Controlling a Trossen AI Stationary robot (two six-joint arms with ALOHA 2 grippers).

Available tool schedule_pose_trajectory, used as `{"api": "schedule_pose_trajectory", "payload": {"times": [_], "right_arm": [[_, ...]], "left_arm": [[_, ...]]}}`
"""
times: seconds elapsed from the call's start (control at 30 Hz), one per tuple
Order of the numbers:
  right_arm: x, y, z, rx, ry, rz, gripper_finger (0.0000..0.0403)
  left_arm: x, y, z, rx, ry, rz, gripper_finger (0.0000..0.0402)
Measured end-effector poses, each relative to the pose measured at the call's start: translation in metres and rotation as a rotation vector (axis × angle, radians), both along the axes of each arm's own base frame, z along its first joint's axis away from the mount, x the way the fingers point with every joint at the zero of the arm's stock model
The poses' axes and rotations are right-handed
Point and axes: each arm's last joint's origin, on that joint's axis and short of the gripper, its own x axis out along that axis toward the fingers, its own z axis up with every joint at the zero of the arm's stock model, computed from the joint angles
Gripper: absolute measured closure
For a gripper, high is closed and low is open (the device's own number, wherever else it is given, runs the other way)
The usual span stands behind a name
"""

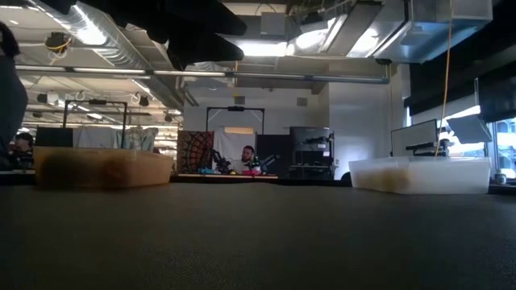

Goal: Sort produce into baskets
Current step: Put the eggplant into the red bin

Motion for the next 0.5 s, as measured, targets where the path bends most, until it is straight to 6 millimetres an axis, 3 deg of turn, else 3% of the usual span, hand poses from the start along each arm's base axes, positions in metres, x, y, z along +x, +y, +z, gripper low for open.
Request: {"api": "schedule_pose_trajectory", "payload": {"times": [0.17, 0.5], "right_arm": [[-0.0021, -0.0014, -0.0039, 0.021, 0.035, -0.043, 0.0356], [-0.0037, -0.0008, 0.0032, 0.074, 0.090, -0.044, 0.0188]], "left_arm": [[0.0000, 0.0000, 0.0001, -0.004, -0.001, 0.001, 0.0167], [0.0000, 0.0000, 0.0000, -0.022, -0.003, 0.008, 0.0167]]}}
